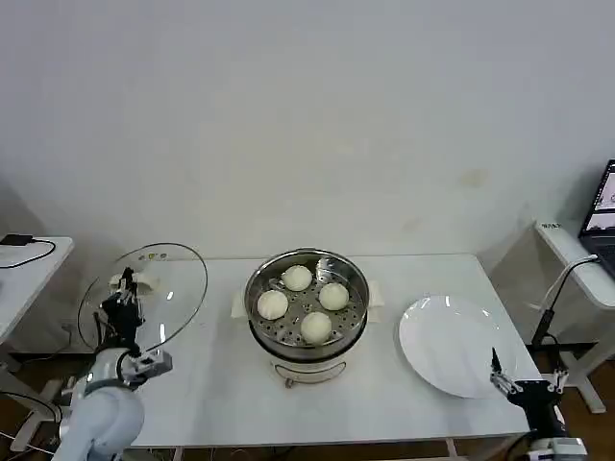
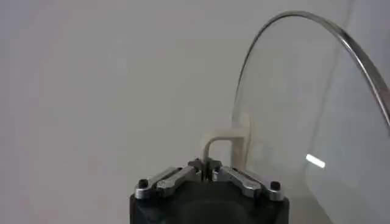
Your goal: Take steamed baozi put them in steamer then cover it.
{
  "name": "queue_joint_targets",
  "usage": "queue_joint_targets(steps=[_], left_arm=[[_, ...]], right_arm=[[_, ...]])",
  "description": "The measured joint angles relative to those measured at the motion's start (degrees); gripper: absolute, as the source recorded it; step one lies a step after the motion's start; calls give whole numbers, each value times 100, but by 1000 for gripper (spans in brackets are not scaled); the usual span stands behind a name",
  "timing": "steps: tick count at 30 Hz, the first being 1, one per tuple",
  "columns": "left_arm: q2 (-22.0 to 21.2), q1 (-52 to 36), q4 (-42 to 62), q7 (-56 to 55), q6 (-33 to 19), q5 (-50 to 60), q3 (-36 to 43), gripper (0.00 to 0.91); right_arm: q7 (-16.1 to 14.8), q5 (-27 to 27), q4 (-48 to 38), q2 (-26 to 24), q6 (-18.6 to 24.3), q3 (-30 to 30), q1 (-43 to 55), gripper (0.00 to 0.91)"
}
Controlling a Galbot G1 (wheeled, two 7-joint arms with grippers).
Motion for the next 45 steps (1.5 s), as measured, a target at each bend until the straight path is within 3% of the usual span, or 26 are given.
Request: queue_joint_targets(steps=[6, 12, 24, 33, 45], left_arm=[[145, -737, 71, 270, 615, -51, 678, 0], [-106, -1596, 239, 671, 971, 348, 1461, 0], [-1344, -2324, 623, 1674, 1254, 1899, 2615, 0], [-2295, -2434, 1040, 1950, 1316, 2871, 3059, 0], [-2985, -2296, 1432, 1998, 1266, 3781, 3266, 0]], right_arm=[[143, -222, -7, 111, -171, -221, 61, 907], [263, -391, -1, 221, -330, -399, 124, 907], [353, -629, -88, 301, -475, -639, 200, 907], [373, -760, -147, 358, -479, -756, 219, 907], [383, -854, -213, 379, -443, -827, 194, 907]])
